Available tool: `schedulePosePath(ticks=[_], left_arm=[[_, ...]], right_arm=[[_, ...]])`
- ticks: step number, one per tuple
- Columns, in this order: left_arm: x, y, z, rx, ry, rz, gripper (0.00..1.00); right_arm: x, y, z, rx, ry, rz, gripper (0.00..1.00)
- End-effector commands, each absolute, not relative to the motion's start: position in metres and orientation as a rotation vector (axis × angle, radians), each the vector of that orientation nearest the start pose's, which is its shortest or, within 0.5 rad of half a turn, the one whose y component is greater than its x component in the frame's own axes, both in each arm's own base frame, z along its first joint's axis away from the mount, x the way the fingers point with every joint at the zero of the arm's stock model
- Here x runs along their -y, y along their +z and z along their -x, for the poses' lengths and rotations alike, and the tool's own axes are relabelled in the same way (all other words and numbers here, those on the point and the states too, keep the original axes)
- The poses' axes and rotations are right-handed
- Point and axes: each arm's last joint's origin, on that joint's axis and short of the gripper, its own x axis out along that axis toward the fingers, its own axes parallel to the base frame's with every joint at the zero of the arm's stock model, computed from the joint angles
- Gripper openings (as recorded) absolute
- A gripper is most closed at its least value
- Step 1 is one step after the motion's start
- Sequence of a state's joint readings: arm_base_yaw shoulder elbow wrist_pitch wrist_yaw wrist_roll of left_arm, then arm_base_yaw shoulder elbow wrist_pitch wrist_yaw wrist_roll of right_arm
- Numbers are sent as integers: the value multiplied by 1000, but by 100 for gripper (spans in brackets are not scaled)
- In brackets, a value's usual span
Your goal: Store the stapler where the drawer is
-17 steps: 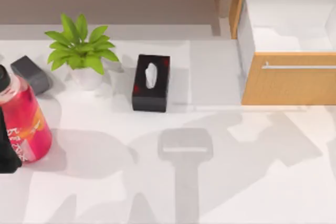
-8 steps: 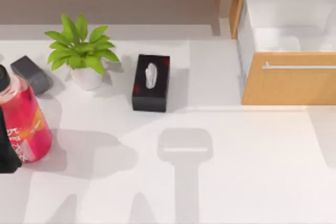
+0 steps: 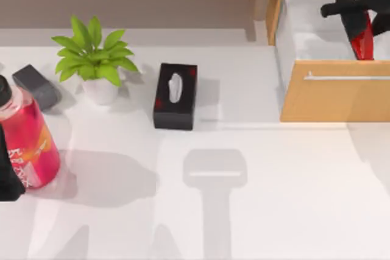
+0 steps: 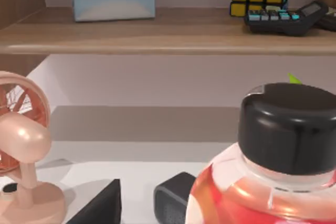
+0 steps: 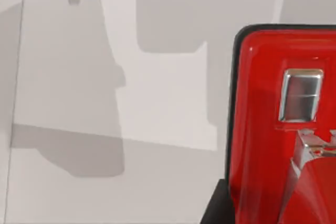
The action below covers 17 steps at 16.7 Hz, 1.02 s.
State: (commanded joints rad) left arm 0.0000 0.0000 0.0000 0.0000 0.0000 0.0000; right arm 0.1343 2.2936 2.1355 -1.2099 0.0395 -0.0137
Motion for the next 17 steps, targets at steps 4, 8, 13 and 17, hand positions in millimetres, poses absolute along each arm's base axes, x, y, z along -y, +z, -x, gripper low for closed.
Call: schedulePosePath(ticks=[4, 8, 13, 17], left_arm=[[1, 160, -106, 0, 0, 0, 100], [1, 160, -106, 0, 0, 0, 100], [1, 160, -106, 0, 0, 0, 100], [1, 160, -106, 0, 0, 0, 100]], right_arm=[[-71, 179, -474, -1509, 34, 42, 0], [-71, 164, -476, -1568, 2, 9, 0], [-69, 164, -476, -1566, -1, 5, 0], [-70, 157, -476, -1563, 2, 7, 0]])
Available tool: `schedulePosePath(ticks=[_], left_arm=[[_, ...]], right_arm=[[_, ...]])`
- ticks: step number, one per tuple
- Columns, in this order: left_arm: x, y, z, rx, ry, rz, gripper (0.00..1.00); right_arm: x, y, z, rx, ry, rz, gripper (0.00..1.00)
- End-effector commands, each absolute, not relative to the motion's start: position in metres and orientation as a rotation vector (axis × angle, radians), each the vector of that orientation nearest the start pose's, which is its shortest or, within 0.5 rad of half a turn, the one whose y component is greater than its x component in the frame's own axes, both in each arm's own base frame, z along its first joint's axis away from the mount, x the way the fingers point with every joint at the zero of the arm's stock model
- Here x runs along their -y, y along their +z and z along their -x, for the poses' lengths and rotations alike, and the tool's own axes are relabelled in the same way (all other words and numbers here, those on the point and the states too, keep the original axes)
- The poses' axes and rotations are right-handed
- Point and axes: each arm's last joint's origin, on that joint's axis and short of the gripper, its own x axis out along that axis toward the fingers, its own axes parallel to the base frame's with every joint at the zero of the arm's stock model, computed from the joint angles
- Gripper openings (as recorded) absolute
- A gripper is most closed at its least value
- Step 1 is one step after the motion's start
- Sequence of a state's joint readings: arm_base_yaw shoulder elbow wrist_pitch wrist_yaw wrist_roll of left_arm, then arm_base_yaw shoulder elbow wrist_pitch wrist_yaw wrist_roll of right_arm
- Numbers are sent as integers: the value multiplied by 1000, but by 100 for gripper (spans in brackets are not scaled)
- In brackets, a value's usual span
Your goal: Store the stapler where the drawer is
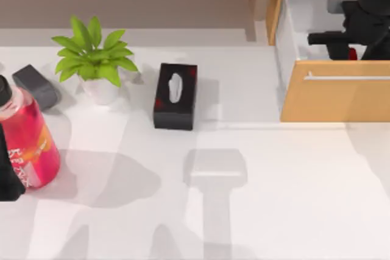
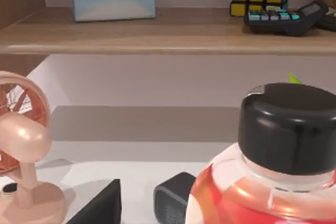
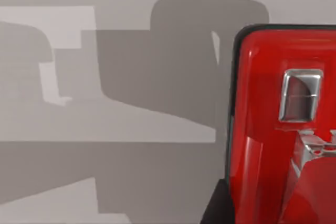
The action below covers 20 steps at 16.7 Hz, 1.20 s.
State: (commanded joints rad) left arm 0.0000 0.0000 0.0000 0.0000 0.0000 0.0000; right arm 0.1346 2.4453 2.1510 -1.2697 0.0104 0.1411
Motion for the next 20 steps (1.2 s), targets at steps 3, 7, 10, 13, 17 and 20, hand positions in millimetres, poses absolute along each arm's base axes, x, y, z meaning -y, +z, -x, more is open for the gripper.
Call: schedulePosePath(ticks=[3, 7, 10, 13, 17, 20], left_arm=[[1, 160, -106, 0, 0, 0, 100], [1, 160, -106, 0, 0, 0, 100], [1, 160, -106, 0, 0, 0, 100], [1, 160, -106, 0, 0, 0, 100], [1, 160, -106, 0, 0, 0, 100], [1, 160, -106, 0, 0, 0, 100]], right_arm=[[-71, 154, -476, -1568, 2, 9, 0], [-71, 154, -476, -1568, 2, 9, 23], [-71, 154, -476, -1568, 2, 9, 45], [-71, 154, -476, -1568, 2, 9, 68], [-71, 154, -476, -1568, 2, 9, 98], [-71, 154, -476, -1568, 2, 9, 100]])
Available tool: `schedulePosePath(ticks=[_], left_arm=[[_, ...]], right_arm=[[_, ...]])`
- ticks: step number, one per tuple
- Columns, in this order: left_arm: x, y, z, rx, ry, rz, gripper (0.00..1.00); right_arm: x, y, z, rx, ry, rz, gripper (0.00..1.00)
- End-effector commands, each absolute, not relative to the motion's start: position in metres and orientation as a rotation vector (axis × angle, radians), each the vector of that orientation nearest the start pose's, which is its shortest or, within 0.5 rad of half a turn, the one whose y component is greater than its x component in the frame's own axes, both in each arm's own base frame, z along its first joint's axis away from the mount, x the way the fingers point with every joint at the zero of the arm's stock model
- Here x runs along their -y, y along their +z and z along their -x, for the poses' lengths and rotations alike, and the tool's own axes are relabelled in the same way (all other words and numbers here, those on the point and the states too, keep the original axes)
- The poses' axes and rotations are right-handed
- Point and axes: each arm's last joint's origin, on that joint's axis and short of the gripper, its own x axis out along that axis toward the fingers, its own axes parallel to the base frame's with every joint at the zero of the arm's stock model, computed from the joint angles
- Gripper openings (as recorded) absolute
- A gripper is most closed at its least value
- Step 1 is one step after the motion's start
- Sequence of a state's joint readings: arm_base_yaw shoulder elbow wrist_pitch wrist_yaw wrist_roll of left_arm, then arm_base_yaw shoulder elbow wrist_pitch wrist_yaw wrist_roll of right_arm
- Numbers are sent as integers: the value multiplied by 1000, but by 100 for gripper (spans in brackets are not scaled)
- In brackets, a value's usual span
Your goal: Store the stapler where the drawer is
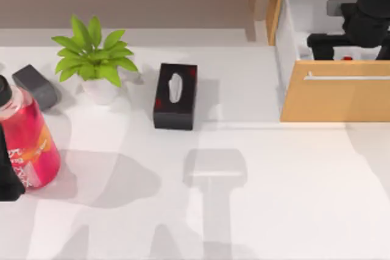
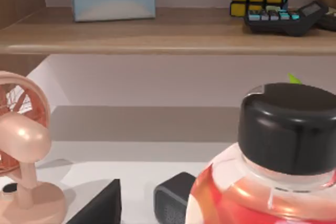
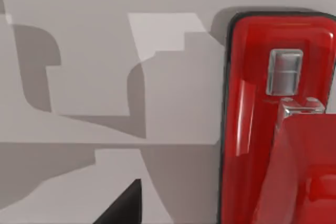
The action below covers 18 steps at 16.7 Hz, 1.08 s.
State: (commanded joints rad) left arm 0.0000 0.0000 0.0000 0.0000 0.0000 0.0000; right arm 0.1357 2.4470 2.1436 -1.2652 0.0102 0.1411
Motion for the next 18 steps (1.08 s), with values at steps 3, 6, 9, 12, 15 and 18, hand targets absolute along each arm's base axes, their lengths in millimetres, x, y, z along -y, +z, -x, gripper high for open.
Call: schedulePosePath(ticks=[3, 6, 9, 12, 15, 18], left_arm=[[1, 160, -106, 0, 0, 0, 100], [1, 160, -106, 0, 0, 0, 100], [1, 160, -106, 0, 0, 0, 100], [1, 160, -106, 0, 0, 0, 100], [1, 160, -106, 0, 0, 0, 100], [1, 160, -106, 0, 0, 0, 100]], right_arm=[[-71, 154, -476, -1568, 2, 9, 100], [-70, 154, -476, -1568, 1, 7, 100], [-70, 160, -474, -1549, 2, 8, 100], [-68, 182, -468, -1454, 16, 17, 100], [-70, 210, -458, -1290, 55, 49, 100], [-82, 231, -444, -1091, 129, 123, 100]])
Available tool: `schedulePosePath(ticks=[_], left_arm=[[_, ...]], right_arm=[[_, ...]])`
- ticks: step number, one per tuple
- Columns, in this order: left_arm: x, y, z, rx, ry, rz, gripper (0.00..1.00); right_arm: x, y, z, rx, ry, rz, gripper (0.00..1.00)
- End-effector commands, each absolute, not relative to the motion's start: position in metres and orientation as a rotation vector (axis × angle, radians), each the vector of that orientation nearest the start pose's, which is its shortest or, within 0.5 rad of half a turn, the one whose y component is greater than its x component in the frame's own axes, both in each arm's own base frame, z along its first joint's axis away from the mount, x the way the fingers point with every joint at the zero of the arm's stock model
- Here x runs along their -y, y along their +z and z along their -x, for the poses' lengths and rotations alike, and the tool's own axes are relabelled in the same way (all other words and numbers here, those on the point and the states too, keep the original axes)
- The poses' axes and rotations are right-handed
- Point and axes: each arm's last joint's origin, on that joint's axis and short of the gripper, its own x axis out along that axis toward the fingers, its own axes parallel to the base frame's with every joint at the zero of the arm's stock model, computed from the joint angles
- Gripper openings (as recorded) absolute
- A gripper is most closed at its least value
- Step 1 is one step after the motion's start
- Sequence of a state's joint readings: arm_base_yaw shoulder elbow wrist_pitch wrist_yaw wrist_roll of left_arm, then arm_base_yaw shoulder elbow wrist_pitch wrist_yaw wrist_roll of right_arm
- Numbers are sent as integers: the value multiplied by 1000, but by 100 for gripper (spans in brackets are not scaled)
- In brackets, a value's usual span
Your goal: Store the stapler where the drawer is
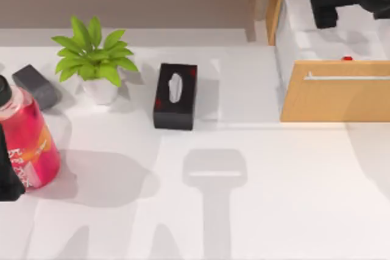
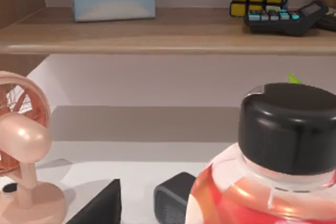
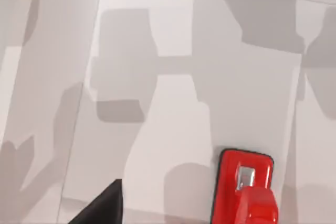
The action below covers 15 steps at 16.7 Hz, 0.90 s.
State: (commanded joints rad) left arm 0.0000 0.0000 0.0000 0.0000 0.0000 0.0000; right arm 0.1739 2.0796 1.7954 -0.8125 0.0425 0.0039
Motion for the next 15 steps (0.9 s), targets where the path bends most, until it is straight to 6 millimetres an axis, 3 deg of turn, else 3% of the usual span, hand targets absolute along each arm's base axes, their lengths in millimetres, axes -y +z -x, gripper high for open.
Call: schedulePosePath(ticks=[3, 7, 11, 15], left_arm=[[1, 160, -106, 0, 0, 0, 100], [1, 160, -106, 0, 0, 0, 100], [1, 160, -106, 0, 0, 0, 100], [1, 160, -106, 0, 0, 0, 100]], right_arm=[[-105, 237, -425, -878, 238, 248, 100], [-142, 224, -390, -573, 382, 467, 100], [-164, 191, -344, -278, 461, 714, 100], [-162, 149, -295, -56, 448, 968, 100]])
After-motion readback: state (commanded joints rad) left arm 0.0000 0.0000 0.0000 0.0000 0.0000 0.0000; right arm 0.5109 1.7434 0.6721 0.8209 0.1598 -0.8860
